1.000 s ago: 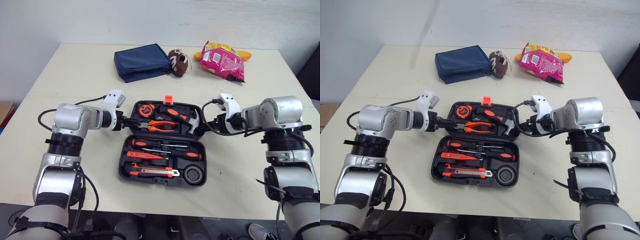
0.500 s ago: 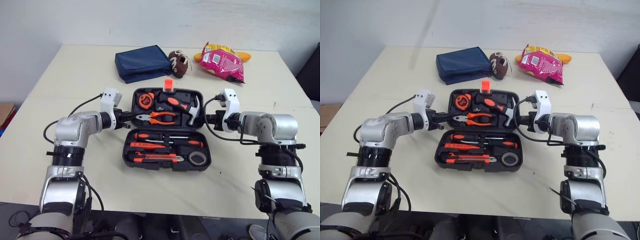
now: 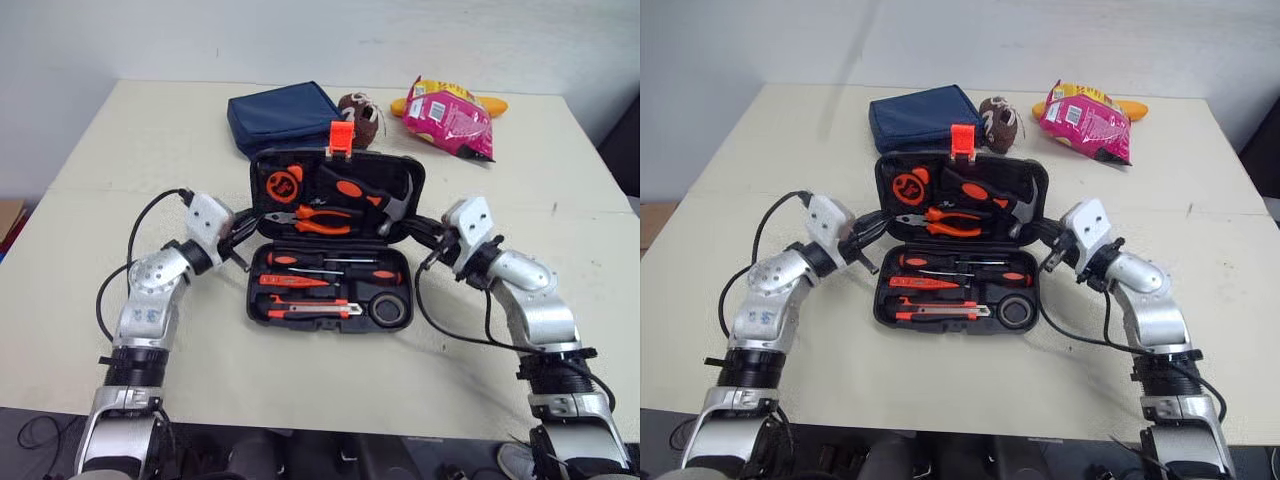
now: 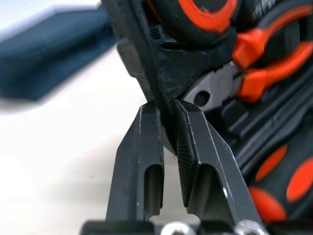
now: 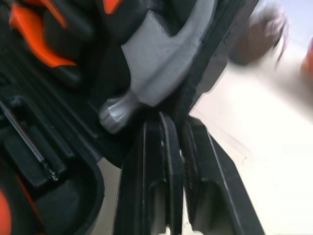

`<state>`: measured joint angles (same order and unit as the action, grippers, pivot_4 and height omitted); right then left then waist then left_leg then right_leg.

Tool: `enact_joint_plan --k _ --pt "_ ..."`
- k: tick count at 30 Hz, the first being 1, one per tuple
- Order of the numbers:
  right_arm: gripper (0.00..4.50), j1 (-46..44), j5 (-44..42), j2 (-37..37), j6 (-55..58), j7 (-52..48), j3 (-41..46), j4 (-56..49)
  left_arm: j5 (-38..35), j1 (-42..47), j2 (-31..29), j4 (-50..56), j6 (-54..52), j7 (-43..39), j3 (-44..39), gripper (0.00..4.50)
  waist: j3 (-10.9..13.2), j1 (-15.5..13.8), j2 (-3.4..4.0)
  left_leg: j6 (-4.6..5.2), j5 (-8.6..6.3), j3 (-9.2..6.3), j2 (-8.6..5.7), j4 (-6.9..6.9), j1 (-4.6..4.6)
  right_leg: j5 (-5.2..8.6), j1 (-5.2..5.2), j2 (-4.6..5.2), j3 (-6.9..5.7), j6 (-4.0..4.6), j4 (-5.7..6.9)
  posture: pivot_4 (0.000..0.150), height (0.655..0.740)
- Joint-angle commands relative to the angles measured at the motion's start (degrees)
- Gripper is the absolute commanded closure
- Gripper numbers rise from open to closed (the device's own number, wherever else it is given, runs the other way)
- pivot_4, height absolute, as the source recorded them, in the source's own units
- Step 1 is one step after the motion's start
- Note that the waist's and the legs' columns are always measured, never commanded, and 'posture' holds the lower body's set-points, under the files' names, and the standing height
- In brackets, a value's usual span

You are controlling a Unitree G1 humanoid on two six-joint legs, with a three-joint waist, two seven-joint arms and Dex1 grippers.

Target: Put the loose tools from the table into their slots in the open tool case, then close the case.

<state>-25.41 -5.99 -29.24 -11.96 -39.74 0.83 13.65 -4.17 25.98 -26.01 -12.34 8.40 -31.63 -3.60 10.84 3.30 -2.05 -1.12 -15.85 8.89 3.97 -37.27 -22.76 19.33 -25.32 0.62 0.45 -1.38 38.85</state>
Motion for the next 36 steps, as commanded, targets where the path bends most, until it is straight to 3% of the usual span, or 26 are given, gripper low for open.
enact_joint_plan --k 1,4,8,10,11,15,16,20,24,25,28,31,33,36 --pt "4.5 1.4 10.5 -5.0 -21.9 2.0 -2.7 8.5 6.4 -2.1 -2.6 0.0 12.4 5.1 -1.0 4.44 0.0 0.1 0.0 0.04 0.02 0.04 -0.06 0.0 0.1 -0.05 0.09 0.05 0.04 -0.05 -0.01 0.15 0.74" --pt "4.5 2.2 15.2 -6.7 -31.0 7.2 -3.7 14.3 12.0 -5.7 -5.0 -0.6 19.2 8.0 -0.1 4.44 0.0 0.1 -0.01 0.09 -0.02 0.02 -0.04 0.2 0.86 -0.05 0.96 0.03 0.01 -0.05 -0.32 0.15 0.74" --pt "4.5 4.2 20.4 -8.7 -38.2 13.3 -4.2 16.4 11.0 -9.9 -6.5 0.3 22.6 9.6 -2.0 4.44 0.0 0.1 0.01 -0.01 -0.15 0.13 0.07 0.39 1.41 0.0 1.43 0.02 0.03 0.0 -0.47 0.15 0.74" --pt "4.5 4.9 18.0 -9.2 -38.7 12.0 -5.1 16.4 9.3 -11.2 -7.5 0.6 23.7 8.0 -1.9 3.66 0.0 0.2 0.01 -0.03 -0.19 0.14 0.16 0.4 1.63 0.0 1.68 -0.04 0.0 0.01 -0.62 0.15 0.74" --pt "3.62 5.1 18.0 -9.7 -39.6 11.8 -5.7 16.3 9.4 -11.7 -8.3 0.6 24.1 8.0 -2.1 3.37 0.0 0.1 0.01 -0.03 -0.19 0.16 0.17 0.4 1.67 0.0 1.7 -0.05 0.0 0.02 -0.61 0.15 0.74" --pt "1.62 6.3 21.3 -12.8 -43.3 14.4 -5.3 15.6 5.2 -16.2 -11.7 1.2 22.3 5.6 -5.0 1.49 0.0 0.2 0.02 -0.02 -0.19 0.19 0.18 0.38 1.7 0.01 1.73 -0.02 0.01 0.02 -0.59 0.15 0.74" --pt "1.1 7.7 19.3 -14.6 -43.4 12.6 -4.9 14.9 2.5 -18.8 -13.8 1.4 20.7 2.9 -6.9 1.46 0.0 0.3 0.02 -0.02 -0.19 0.2 0.19 0.39 1.7 0.01 1.73 -0.03 0.01 0.03 -0.59 0.15 0.74" --pt "1.1 13.8 7.1 -20.4 -37.0 2.8 -4.4 9.6 -7.2 -23.9 -18.0 2.1 13.0 -3.2 -12.9 1.46 0.0 0.6 0.02 -0.06 -0.22 0.21 0.24 0.52 1.73 0.1 1.71 -0.04 -0.04 0.16 -0.62 0.15 0.74" --pt "1.1 21.4 -8.3 -24.6 -21.5 -9.4 -3.4 -0.1 -11.6 -22.1 -18.6 6.2 5.9 -7.4 -12.3 1.46 0.0 -0.4 0.02 -0.01 -0.25 0.01 0.23 0.43 1.79 0.08 1.89 -0.04 -0.12 0.14 -0.61 0.15 0.74" --pt "1.04 23.0 -11.1 -25.1 -17.7 -10.9 -2.6 -2.4 -11.8 -20.7 -18.5 6.3 4.6 -7.9 -11.7 1.97 0.0 -0.4 0.01 0.02 -0.26 -0.05 0.21 0.42 1.81 0.07 1.96 -0.03 -0.15 0.13 -0.63 0.15 0.74" --pt "1.91 29.5 -18.1 -28.3 -4.7 -17.2 -3.5 -13.6 -11.1 -9.3 -15.7 1.0 -2.3 -8.3 -7.3 3.17 0.0 -1.5 0.07 0.06 -0.29 -0.14 0.18 0.34 1.75 0.05 1.97 -0.02 -0.19 0.11 -0.62 0.15 0.74" --pt "3.47 31.9 -18.9 -28.8 3.7 -19.3 -5.7 -21.6 -8.1 1.5 -12.2 -7.6 -3.1 -11.0 -2.3 4.5 -0.1 -1.6 0.02 0.06 -0.3 -0.27 0.18 0.25 1.64 0.03 1.96 -0.1 -0.26 0.07 -0.65 0.15 0.74" --pt "4.29 32.0 -17.9 -28.3 5.5 -20.1 -6.0 -23.6 -6.5 5.6 -10.9 -11.0 -2.5 -12.0 -0.4 4.5 -0.1 -1.4 0.02 0.05 -0.3 -0.2 0.17 0.22 1.65 0.03 1.96 -0.09 -0.23 0.07 -0.65 0.15 0.74" --pt "4.41 31.1 -17.4 -27.2 10.1 -20.1 -6.3 -25.4 -3.1 13.2 -9.0 -18.0 -2.8 -13.4 3.5 4.5 -0.1 -1.2 -0.03 0.04 -0.3 -0.05 0.2 0.21 1.61 0.02 1.87 -0.11 -0.17 0.04 -0.68 0.15 0.74"
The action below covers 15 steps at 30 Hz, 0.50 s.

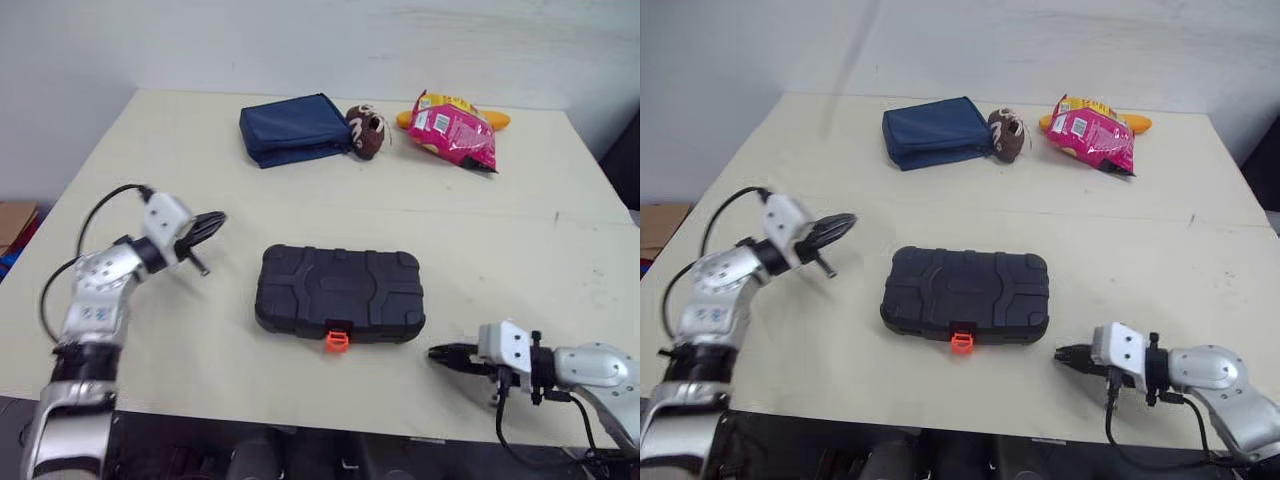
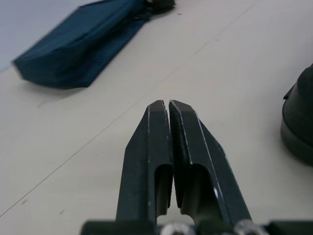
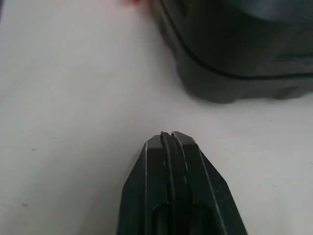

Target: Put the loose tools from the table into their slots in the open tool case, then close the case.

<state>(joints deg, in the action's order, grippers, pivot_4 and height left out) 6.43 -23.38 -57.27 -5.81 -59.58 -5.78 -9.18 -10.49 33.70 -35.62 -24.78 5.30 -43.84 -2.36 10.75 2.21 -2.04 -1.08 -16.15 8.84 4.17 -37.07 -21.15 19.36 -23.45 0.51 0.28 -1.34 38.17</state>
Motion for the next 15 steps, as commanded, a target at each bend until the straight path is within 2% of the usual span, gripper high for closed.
enact_joint_plan --k 1,5,8,10,15 --pt "4.41 -1.7 1.1 1.7 5.0 0.0 -0.8 -3.2 5.5 8.7 1.6 -9.8 1.5 -1.8 4.5 4.5 0.0 -0.3 -0.08 -0.01 0.01 -0.01 0.0 -0.03 -0.01 0.0 0.0 -0.01 -0.03 0.0 0.01 0.15 0.74" --pt "4.41 -5.2 5.5 6.4 6.5 1.8 -3.4 -3.0 9.3 13.7 4.6 -21.8 6.6 -7.8 9.2 4.5 0.0 -0.3 -0.08 -0.04 0.03 0.03 -0.02 -0.07 -0.01 0.0 -0.05 -0.04 0.01 0.0 0.05 0.15 0.74" --pt "4.41 -7.0 8.1 8.8 6.8 3.0 -3.6 -1.1 9.9 15.2 5.7 -26.9 9.0 -11.8 10.3 4.5 0.0 0.0 -0.09 -0.07 0.02 0.15 0.02 -0.04 0.0 0.01 -0.12 -0.05 0.05 0.02 0.07 0.15 0.74" --pt "4.41 -8.7 10.5 10.4 5.4 4.1 -3.5 1.4 9.2 15.4 6.2 -27.3 10.7 -14.9 10.4 4.5 0.0 0.2 -0.24 -0.09 0.02 0.19 0.07 -0.08 -0.04 0.02 -0.19 -0.07 0.07 0.04 0.14 0.15 0.74" --pt "4.41 -15.6 15.2 14.5 1.4 6.6 -3.1 9.4 6.1 10.6 5.7 -20.0 11.4 -19.5 8.6 4.5 0.0 0.9 -0.29 -0.09 0.05 0.19 0.04 -0.25 0.06 0.02 -0.11 0.0 0.08 0.05 0.38 0.15 0.74"
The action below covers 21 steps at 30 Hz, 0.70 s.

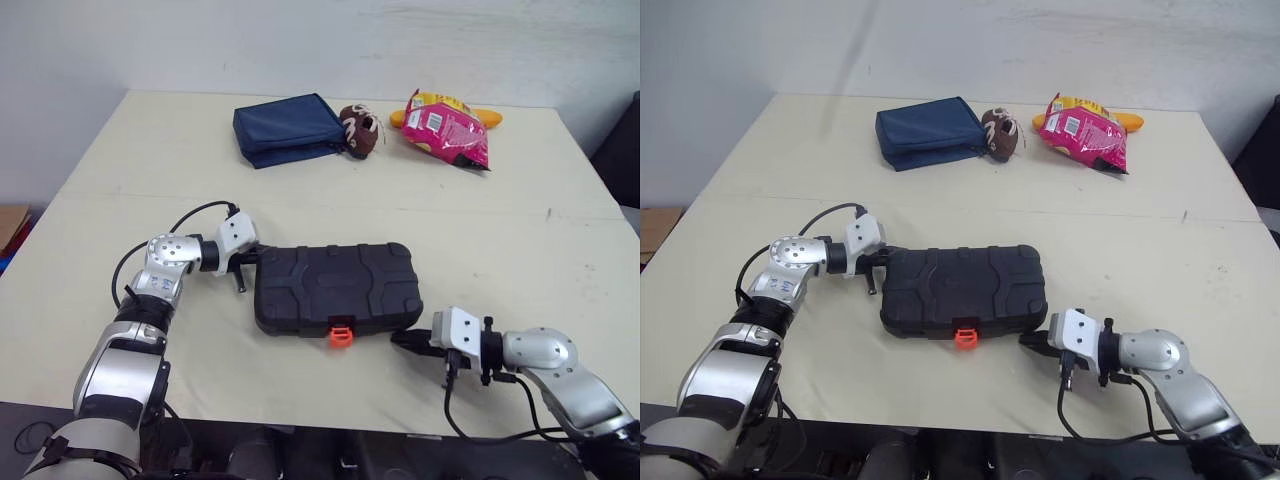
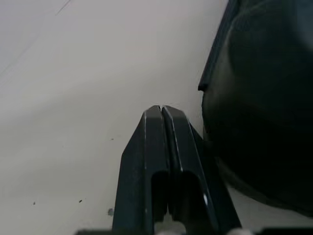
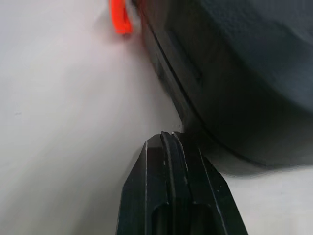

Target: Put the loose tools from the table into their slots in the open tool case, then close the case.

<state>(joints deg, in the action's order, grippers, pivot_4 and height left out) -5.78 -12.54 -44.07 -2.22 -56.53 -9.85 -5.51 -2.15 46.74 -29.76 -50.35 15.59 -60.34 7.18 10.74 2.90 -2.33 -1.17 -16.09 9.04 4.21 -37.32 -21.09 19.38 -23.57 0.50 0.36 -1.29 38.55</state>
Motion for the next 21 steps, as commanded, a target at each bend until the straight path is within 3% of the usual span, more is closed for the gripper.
enact_joint_plan --k 1,12,17,21 --pt "4.41 -5.2 5.6 2.1 -3.6 4.4 1.0 8.1 -2.6 -3.9 -0.6 7.5 0.6 -3.1 -1.3 4.5 0.0 0.3 0.0 0.01 0.0 0.01 -0.01 0.01 0.02 0.0 0.0 0.01 0.01 0.0 0.03 0.15 0.74" --pt "4.41 -24.4 11.4 10.3 -12.8 6.4 -0.7 32.9 -7.1 -24.8 -2.8 42.7 -13.5 4.3 -5.9 4.5 0.0 1.0 0.01 0.0 0.02 -0.04 0.02 -0.01 0.02 0.04 -0.05 0.03 0.03 0.08 0.2 0.15 0.74" --pt "4.41 -26.4 11.6 10.9 -13.1 6.5 0.3 36.3 -4.4 -28.6 -1.6 49.9 -20.3 12.8 -7.0 4.5 0.0 0.6 0.02 0.03 0.01 -0.04 -0.01 0.0 0.04 0.04 -0.01 0.05 0.05 0.08 0.17 0.15 0.74" --pt "4.41 -22.2 7.6 8.2 -10.1 5.5 4.3 30.6 -7.4 -26.1 -3.3 53.5 -28.4 14.7 -10.1 4.5 0.0 0.3 0.02 0.0 0.02 -0.08 0.0 0.07 0.03 0.04 -0.03 0.03 0.04 0.08 0.17 0.15 0.74"
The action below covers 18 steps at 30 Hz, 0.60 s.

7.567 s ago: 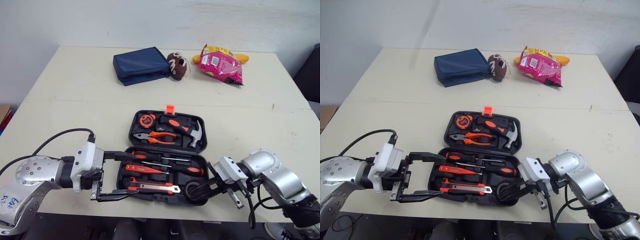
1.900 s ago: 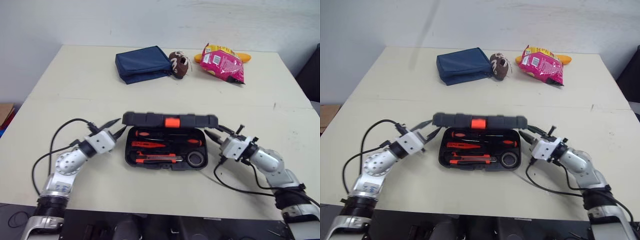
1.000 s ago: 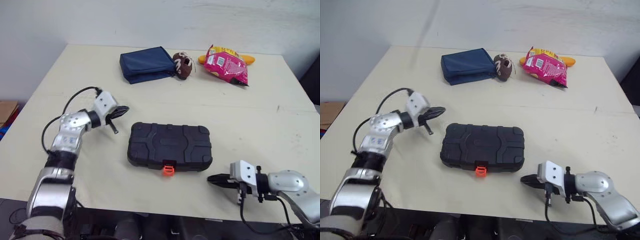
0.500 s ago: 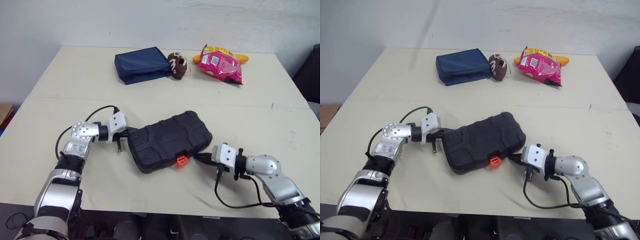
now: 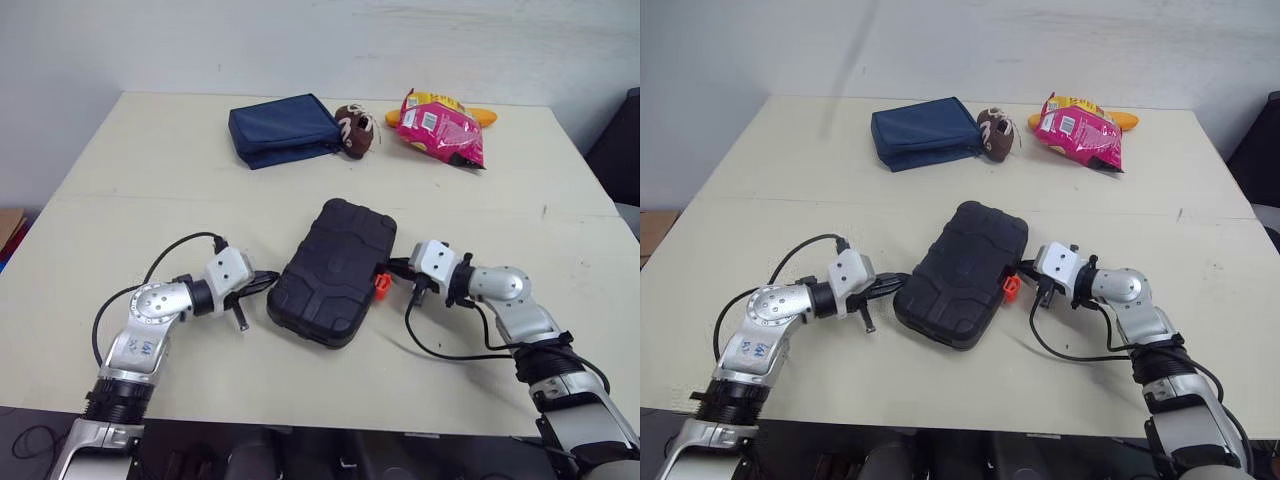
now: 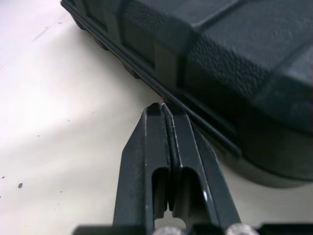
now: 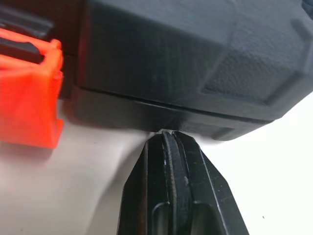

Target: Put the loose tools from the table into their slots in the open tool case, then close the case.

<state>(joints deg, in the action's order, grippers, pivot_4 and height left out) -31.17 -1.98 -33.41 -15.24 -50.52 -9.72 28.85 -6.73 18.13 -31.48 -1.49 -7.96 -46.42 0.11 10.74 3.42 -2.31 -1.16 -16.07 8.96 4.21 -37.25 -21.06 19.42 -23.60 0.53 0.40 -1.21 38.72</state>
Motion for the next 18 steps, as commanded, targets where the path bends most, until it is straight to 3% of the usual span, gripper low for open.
enact_joint_plan --k 1,8,13,18 --pt "4.41 4.7 -4.6 -3.0 4.0 -1.1 5.4 -5.9 -3.5 4.2 -1.7 5.8 -6.1 -0.1 -2.3 4.5 0.0 -0.4 0.0 -0.01 0.01 -0.04 0.0 0.03 -0.04 0.0 -0.01 0.0 -0.02 0.0 -0.01 0.15 0.74" --pt "4.41 14.1 -18.0 -3.4 19.4 -1.1 12.2 -30.7 -6.3 18.2 4.2 4.6 -7.6 -8.1 7.8 4.5 0.0 -1.6 0.19 0.02 -0.01 -0.16 -0.13 0.01 -0.15 -0.04 0.08 0.04 -0.06 -0.08 -0.2 0.15 0.74" --pt "4.41 15.4 -18.5 -3.2 24.5 -0.6 10.3 -39.3 -1.1 24.2 9.0 -6.0 -4.1 -8.4 14.7 4.5 0.0 -0.6 0.22 -0.17 0.11 -0.14 -0.02 0.09 -0.04 -0.03 0.04 -0.13 -0.03 -0.06 -0.13 0.15 0.74" --pt "4.41 16.2 -16.9 -3.7 27.0 -0.9 8.7 -43.3 2.3 24.6 10.6 -10.8 -3.8 -9.3 18.6 4.5 0.0 -0.3 0.24 -0.18 0.16 -0.2 -0.04 0.16 -0.1 -0.01 0.0 -0.14 -0.03 -0.03 -0.15 0.15 0.74"
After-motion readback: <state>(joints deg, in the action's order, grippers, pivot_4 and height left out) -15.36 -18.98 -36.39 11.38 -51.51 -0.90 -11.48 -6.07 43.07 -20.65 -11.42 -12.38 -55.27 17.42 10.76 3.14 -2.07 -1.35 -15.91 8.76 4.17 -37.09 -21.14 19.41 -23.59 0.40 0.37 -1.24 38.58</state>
